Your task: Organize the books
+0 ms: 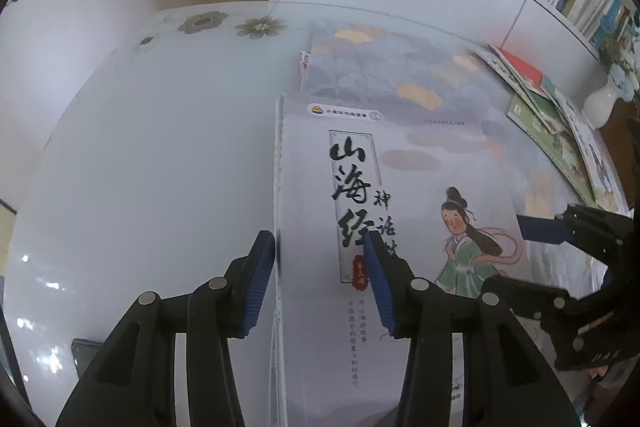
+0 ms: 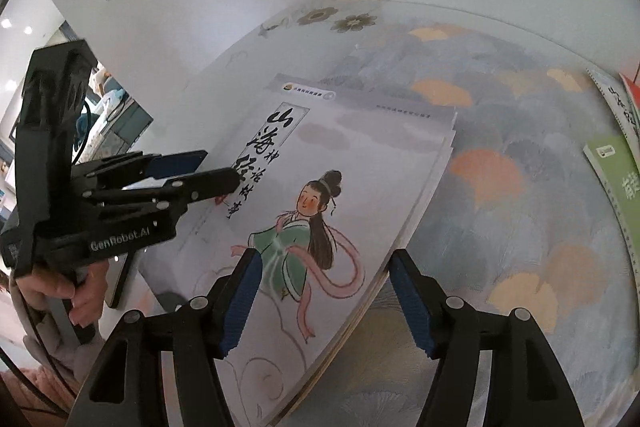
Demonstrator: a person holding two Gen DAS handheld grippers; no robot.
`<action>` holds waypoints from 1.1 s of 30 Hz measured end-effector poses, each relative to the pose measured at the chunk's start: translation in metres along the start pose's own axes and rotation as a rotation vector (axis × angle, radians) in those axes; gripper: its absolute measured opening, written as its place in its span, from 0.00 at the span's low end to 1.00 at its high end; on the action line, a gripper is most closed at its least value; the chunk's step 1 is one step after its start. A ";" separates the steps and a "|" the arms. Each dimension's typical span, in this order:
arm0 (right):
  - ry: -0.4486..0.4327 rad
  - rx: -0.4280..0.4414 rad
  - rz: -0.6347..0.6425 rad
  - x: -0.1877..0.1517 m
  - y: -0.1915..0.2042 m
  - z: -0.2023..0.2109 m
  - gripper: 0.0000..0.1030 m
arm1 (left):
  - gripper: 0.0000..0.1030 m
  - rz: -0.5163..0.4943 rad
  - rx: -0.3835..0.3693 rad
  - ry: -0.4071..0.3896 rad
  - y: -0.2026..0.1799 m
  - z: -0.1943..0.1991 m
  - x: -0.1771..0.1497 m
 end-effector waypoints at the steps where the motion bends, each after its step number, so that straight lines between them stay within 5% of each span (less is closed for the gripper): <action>1: -0.003 -0.005 0.006 -0.001 0.001 0.000 0.63 | 0.42 0.002 0.014 -0.006 0.000 0.002 0.000; 9: -0.014 -0.009 -0.036 -0.004 -0.028 0.039 0.63 | 0.42 0.041 0.019 -0.067 -0.007 0.032 0.021; 13: -0.063 -0.123 -0.082 -0.015 -0.081 0.091 0.63 | 0.43 0.001 -0.014 -0.114 -0.044 0.049 0.048; 23: -0.280 -0.262 -0.309 -0.049 -0.245 0.212 0.63 | 0.43 -0.109 -0.250 -0.128 -0.225 0.026 0.123; 29: -0.397 -0.356 -0.425 -0.075 -0.345 0.241 0.66 | 0.43 -0.185 -0.274 -0.090 -0.326 -0.026 0.138; 33: -0.522 -0.336 -0.474 -0.104 -0.384 0.237 0.66 | 0.43 -0.182 -0.202 -0.104 -0.356 -0.056 0.142</action>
Point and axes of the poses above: each gripper's, at about its wrist camera, not at the fingertips, and z roughly against the way its jaws point, y to its left, x to its top, the point moved 2 cm from there along -z, roughly the way its jaws point, and after that the axes turned 9 degrees about -z, right-handed, at the moved point
